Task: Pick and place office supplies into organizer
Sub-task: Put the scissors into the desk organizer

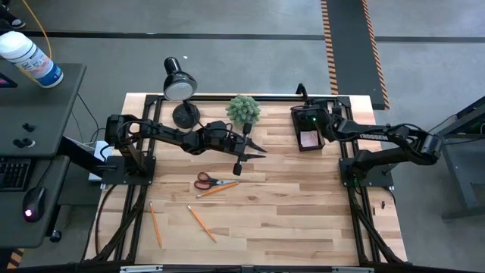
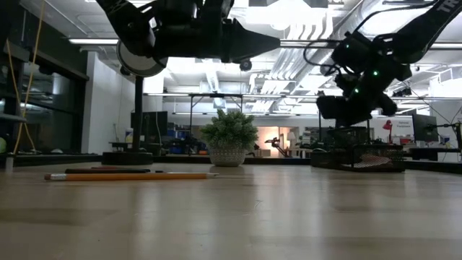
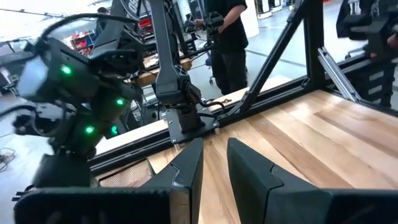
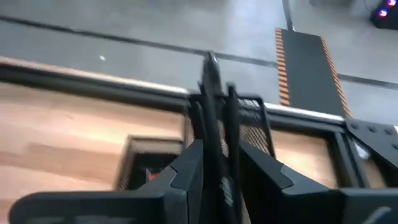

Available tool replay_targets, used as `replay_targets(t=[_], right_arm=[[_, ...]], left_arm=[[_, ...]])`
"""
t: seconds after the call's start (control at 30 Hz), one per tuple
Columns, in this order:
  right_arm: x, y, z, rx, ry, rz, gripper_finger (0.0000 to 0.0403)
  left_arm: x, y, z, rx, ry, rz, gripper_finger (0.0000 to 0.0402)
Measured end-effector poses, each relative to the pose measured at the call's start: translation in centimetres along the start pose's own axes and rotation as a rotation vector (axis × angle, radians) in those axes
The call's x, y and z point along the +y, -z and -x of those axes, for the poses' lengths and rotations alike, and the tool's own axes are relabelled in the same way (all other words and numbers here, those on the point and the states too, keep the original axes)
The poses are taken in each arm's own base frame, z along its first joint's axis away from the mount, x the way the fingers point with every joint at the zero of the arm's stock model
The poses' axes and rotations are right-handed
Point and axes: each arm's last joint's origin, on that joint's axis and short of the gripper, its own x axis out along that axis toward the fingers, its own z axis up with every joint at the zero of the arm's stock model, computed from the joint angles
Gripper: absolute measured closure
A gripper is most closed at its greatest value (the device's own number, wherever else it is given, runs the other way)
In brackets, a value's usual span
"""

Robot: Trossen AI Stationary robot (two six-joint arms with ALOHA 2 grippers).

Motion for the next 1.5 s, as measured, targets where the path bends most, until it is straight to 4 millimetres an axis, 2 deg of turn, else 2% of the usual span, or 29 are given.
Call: replay_targets(t=[0.1,0.23,0.33,0.4,0.53,0.67,0.83,0.97,1.07,1.23,1.37,1.5], right_arm=[[0.7,-1.3,0.1,-0.035,-0.095,0.003,0.0314],[1.9,-3.9,0.7,-0.071,-0.207,0.019,0.0316],[2.9,-5.4,1.4,-0.023,-0.388,0.030,0.0315],[3.8,-5.5,2.2,0.044,-0.543,0.064,0.0315],[5.7,-3.7,4.2,0.155,-0.792,0.179,0.0318],[7.3,-0.4,6.8,0.191,-0.892,0.287,0.0317],[8.6,2.7,10.0,0.082,-1.050,0.335,0.0317],[8.9,4.6,11.9,-0.057,-1.143,0.349,0.0318],[9.1,5.8,12.6,-0.115,-1.147,0.387,0.0318],[10.4,8.3,12.5,-0.061,-1.175,0.454,0.0318],[13.0,10.0,12.5,-0.005,-1.252,0.471,0.0318],[16.6,11.3,13.0,-0.046,-1.270,0.571,0.0318]], left_arm=[[0.0,-0.1,0.1,-0.002,0.015,-0.032,0.0339],[-0.1,-0.1,0.1,0.008,0.036,-0.035,0.0339],[0.0,0.0,0.6,0.047,0.100,-0.014,0.0339],[-0.3,0.1,1.1,0.084,0.167,-0.003,0.0339],[-1.7,0.8,2.6,0.126,0.229,0.018,0.0339],[-3.1,1.5,4.8,0.145,0.228,0.056,0.0339],[-4.7,1.8,7.5,0.145,0.147,0.099,0.0339],[-6.2,1.8,9.1,0.161,0.125,0.128,0.0339],[-7.4,1.7,9.8,0.189,0.055,0.116,0.0339],[-9.7,1.6,10.1,0.277,0.011,0.082,0.0339],[-11.7,1.7,10.2,0.350,0.053,0.056,0.0339],[-13.5,2.0,10.7,0.447,0.063,0.027,0.0339]])
